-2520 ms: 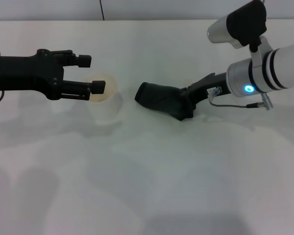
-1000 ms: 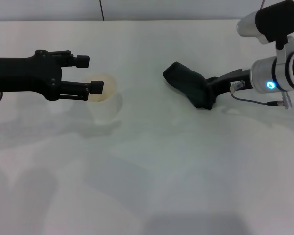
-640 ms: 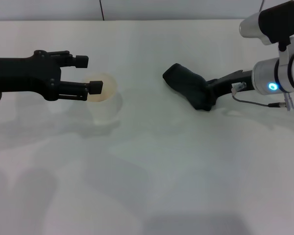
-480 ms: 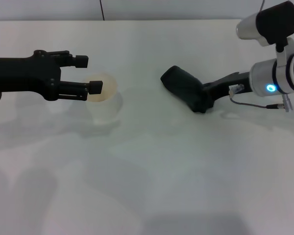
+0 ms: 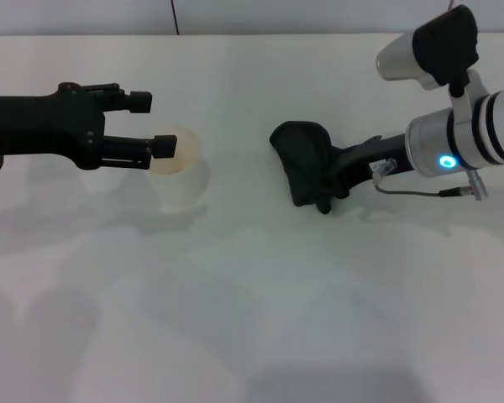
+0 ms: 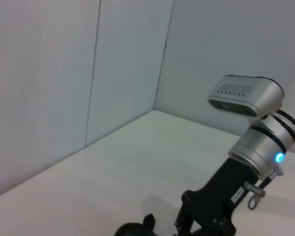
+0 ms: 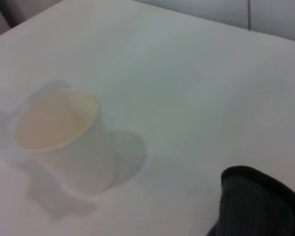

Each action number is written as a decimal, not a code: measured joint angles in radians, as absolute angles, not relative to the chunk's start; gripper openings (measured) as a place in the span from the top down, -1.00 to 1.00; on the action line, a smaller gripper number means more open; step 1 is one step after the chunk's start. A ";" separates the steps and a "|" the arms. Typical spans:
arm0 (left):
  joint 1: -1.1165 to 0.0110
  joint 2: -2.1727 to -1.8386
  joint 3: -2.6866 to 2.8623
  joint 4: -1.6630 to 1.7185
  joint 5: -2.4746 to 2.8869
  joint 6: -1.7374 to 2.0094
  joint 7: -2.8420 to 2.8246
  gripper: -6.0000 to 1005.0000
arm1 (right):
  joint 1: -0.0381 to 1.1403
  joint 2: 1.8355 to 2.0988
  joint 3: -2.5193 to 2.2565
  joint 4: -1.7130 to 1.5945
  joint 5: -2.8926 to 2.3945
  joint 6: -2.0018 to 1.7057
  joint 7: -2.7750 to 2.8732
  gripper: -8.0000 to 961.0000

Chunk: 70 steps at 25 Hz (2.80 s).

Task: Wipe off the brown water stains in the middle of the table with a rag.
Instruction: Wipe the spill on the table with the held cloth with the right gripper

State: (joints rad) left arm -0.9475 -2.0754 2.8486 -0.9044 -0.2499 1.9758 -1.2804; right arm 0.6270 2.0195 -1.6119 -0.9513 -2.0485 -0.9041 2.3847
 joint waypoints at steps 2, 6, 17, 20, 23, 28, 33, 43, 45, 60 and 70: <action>-0.947 -2.075 2.849 -0.905 -0.252 1.976 -1.281 -0.74 | 0.627 2.020 -1.617 -0.955 -2.047 -0.920 2.385 0.82; -0.947 -2.075 2.849 -0.905 -0.253 1.976 -1.282 -0.74 | 0.627 2.020 -1.646 -0.965 -2.041 -0.943 2.385 0.81; -0.946 -2.075 2.849 -0.905 -0.253 1.976 -1.282 -0.74 | 0.579 2.014 -1.655 -1.045 -2.049 -0.998 2.387 0.80; -0.946 -2.075 2.849 -0.905 -0.253 1.976 -1.282 -0.74 | 0.570 2.013 -1.654 -1.051 -2.050 -0.999 2.387 0.80; -0.946 -2.075 2.849 -0.905 -0.253 1.976 -1.282 -0.74 | 0.561 2.012 -1.652 -1.054 -2.051 -1.003 2.387 0.80; -0.946 -2.075 2.849 -0.905 -0.253 1.976 -1.282 -0.74 | 0.530 2.009 -1.638 -1.086 -2.067 -1.016 2.387 0.79; -0.947 -2.075 2.849 -0.905 -0.253 1.976 -1.279 -0.74 | 0.494 2.009 -1.614 -1.118 -2.076 -1.033 2.383 0.79; -0.941 -2.075 2.849 -0.906 -0.256 1.976 -1.278 -0.74 | 0.459 2.007 -1.596 -1.153 -2.079 -1.043 2.377 0.78; -0.937 -2.075 2.849 -0.907 -0.256 1.976 -1.278 -0.74 | 0.458 2.006 -1.591 -1.154 -2.079 -1.048 2.375 0.78; -0.931 -2.075 2.849 -0.907 -0.265 1.977 -1.276 -0.74 | 0.418 2.006 -1.485 -1.171 -2.115 -1.056 2.371 0.77; -0.931 -2.075 2.849 -0.907 -0.267 1.977 -1.277 -0.74 | 0.384 2.005 -1.421 -1.168 -2.130 -1.056 2.365 0.76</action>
State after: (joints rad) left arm -0.9310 -2.0754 2.8486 -0.9066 -0.2670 1.9773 -1.2768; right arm 0.3841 2.0047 -1.4208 -1.1681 -2.1295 -1.0557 2.3648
